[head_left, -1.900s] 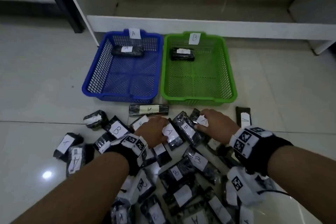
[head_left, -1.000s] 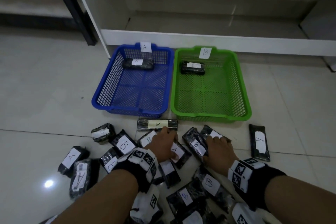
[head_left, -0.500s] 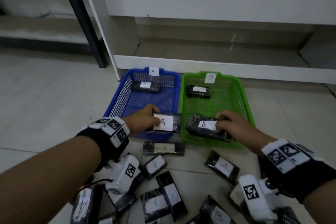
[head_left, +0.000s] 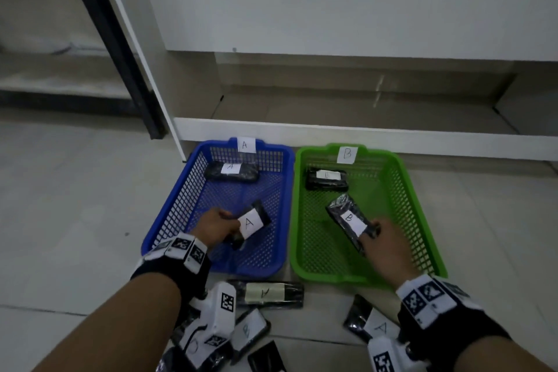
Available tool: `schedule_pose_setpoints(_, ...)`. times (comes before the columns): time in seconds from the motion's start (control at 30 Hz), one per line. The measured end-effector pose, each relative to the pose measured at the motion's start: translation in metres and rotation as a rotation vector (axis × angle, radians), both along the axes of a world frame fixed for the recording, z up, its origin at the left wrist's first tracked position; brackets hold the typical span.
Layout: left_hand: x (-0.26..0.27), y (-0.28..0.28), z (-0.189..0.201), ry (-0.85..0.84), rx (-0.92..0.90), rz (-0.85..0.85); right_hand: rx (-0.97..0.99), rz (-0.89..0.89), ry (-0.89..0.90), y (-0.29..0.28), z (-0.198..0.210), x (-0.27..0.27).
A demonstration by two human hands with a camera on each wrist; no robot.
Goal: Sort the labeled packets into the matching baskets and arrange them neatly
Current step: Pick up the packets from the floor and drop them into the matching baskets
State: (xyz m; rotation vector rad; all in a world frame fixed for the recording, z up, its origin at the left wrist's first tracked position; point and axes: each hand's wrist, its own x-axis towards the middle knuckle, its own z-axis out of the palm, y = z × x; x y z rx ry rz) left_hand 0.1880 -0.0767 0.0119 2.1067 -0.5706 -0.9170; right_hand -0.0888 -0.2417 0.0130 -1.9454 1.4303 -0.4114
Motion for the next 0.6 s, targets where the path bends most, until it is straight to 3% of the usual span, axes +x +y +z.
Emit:
schedule_pose_setpoints(0.2, -0.008, -0.010, -0.020, -0.196, 0.335, -0.198, -0.073, -0.009, -0.100, 0.010, -0.013, 0.003)
schedule_pose_setpoints(0.3, -0.019, -0.011, -0.017, -0.342, 0.613, -0.414, -0.103, 0.034, -0.040, 0.017, -0.013, 0.003)
schedule_pose_setpoints(0.37, -0.025, -0.011, -0.017, -0.435, 0.703, -0.493, -0.115, 0.085, 0.078, 0.022, -0.013, 0.005)
schedule_pose_setpoints(0.5, -0.035, -0.007, -0.011, -0.628, 0.687, -0.502, -0.082, 0.194, 0.417, 0.029, -0.012, 0.008)
schedule_pose_setpoints(0.6, -0.037, -0.002, 0.006, -0.749, 0.488, -0.410, -0.073, 0.179, 0.536, 0.031, -0.012, 0.011)
